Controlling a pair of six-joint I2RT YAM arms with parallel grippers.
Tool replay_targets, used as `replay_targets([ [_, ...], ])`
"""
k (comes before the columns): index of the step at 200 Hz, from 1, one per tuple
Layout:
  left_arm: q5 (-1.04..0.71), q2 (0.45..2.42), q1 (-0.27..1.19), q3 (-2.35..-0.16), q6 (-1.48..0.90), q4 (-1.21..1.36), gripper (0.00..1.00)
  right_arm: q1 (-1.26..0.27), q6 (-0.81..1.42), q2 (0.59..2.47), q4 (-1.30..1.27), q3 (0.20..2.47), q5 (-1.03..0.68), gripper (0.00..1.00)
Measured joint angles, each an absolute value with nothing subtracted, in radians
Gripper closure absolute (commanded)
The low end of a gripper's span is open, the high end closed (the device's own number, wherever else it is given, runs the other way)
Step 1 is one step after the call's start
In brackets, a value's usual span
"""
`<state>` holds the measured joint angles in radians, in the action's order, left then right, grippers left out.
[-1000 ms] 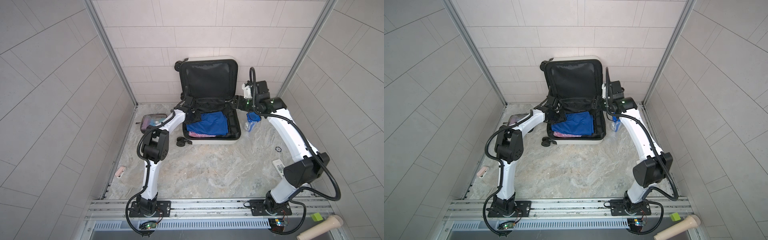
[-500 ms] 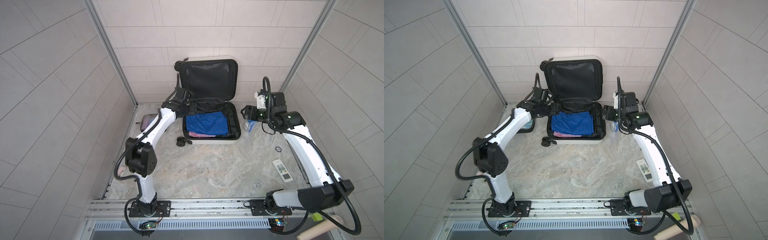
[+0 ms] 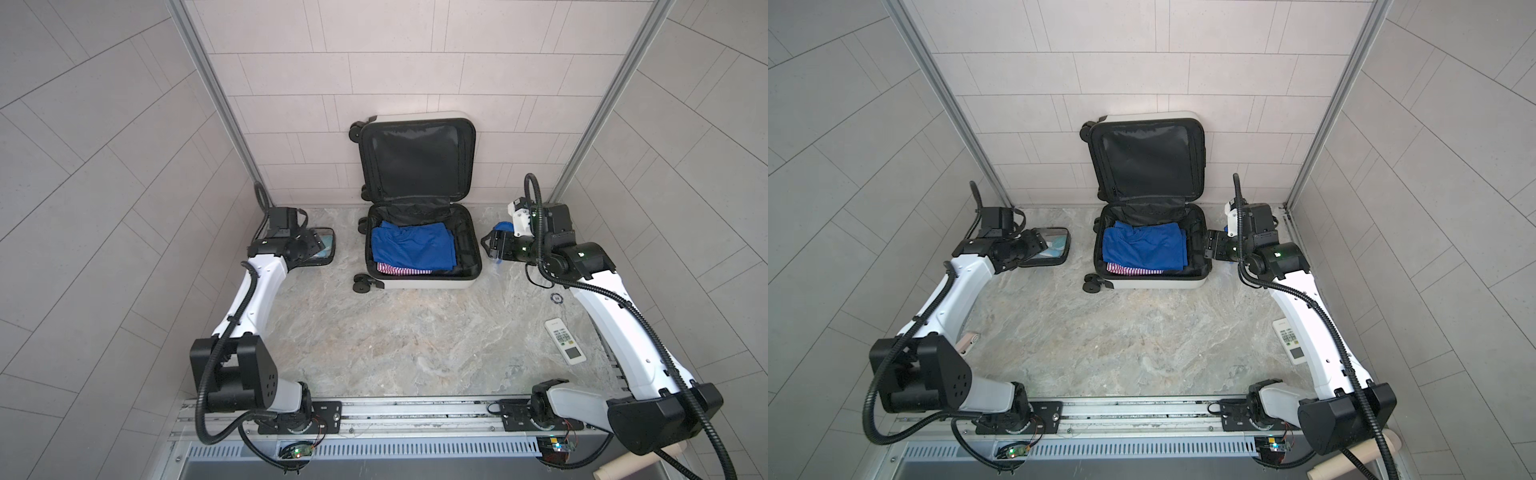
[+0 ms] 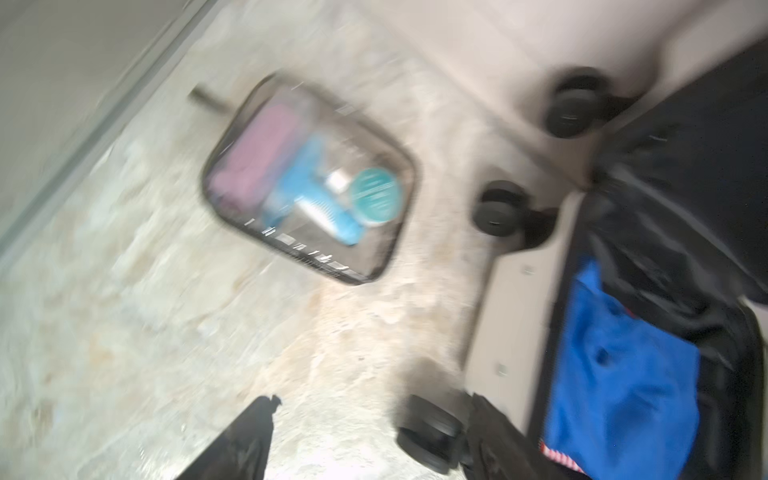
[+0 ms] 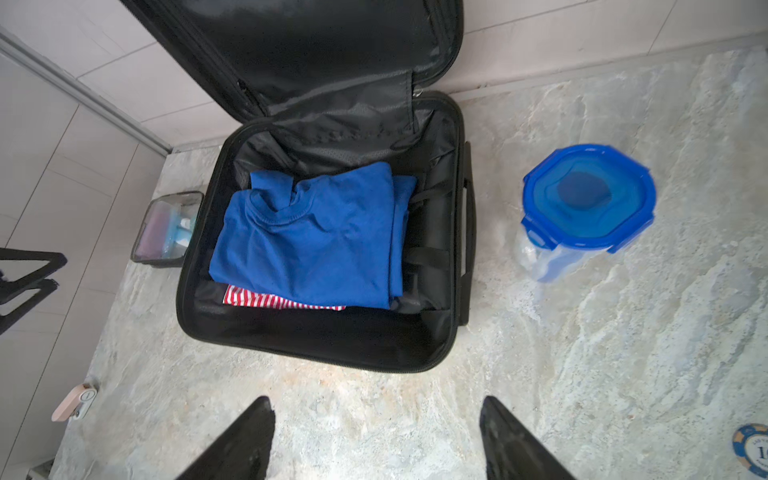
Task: Pack the luggage
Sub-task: 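Raise the right gripper from the suitcase while the left gripper nears the pouch, then grasp the clear toiletry pouch's edge with the left gripper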
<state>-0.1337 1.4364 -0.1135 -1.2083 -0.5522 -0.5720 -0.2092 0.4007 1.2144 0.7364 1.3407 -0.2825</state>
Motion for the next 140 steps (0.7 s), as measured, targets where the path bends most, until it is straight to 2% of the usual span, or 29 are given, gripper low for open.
replay_targets([
  [28,-0.223,1.477,-0.257,-1.139,-0.632,-0.521,0.21,-0.316,0.408,1.208,0.714,1.294,-0.266,0.19],
  [62,-0.326,1.586,-0.385,-1.152,-0.685,-0.466,0.21,-0.476,0.43,1.23,0.703,1.27,-0.218,0.18],
  [97,-0.349,1.82,-0.428,-1.379,-0.611,-0.528,0.21,-0.59,0.457,1.253,0.683,1.231,-0.175,0.18],
  [140,-0.38,1.999,-0.427,-1.552,-0.494,-0.544,0.23,-0.615,0.496,1.279,0.677,1.217,-0.168,0.18],
])
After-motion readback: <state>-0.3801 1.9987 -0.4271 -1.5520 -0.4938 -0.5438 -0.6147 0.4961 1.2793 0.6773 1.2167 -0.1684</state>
